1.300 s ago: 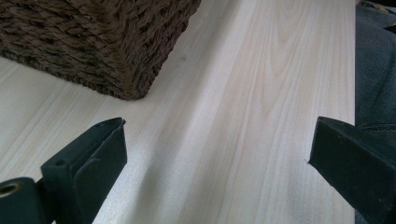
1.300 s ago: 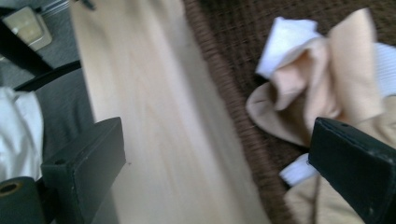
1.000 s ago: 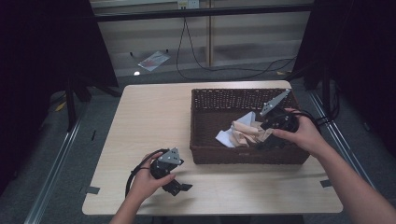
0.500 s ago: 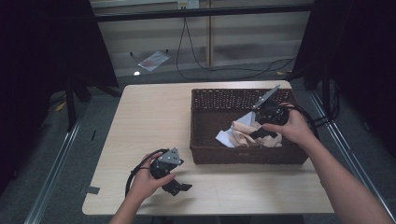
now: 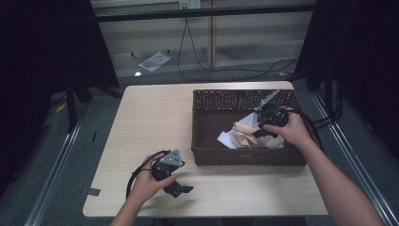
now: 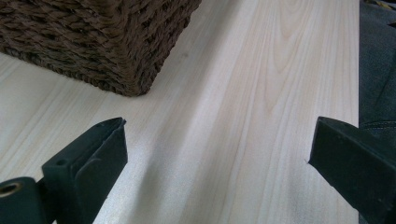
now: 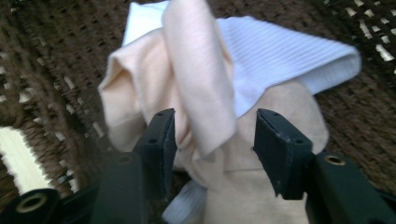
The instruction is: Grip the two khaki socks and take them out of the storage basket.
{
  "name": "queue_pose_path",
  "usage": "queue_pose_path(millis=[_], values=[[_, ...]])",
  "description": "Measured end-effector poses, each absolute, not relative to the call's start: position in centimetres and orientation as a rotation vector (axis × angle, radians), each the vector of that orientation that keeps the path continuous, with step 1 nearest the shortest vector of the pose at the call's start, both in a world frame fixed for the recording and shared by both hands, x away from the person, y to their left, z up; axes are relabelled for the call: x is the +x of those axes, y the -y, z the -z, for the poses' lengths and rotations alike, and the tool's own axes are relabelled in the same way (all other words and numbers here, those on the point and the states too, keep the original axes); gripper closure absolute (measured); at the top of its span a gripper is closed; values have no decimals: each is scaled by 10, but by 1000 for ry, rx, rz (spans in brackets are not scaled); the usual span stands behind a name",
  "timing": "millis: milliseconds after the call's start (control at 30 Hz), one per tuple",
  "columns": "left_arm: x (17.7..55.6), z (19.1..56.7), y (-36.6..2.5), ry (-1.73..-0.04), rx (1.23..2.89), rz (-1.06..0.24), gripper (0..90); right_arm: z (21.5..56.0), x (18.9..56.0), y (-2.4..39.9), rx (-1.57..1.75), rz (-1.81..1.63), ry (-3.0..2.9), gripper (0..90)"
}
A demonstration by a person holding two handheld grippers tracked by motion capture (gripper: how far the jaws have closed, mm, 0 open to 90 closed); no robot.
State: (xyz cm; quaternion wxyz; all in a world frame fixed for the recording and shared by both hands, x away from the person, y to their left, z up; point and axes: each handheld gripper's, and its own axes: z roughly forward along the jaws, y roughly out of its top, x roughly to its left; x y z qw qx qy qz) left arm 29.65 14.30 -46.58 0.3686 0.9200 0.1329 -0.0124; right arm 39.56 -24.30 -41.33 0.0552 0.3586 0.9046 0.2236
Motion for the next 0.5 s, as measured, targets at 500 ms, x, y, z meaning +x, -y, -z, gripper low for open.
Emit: queue_pose_path(millis=[500], values=[[297, 465, -145, -337, 2361, 32, 39, 402, 398, 239, 1096, -621, -2783, 881]])
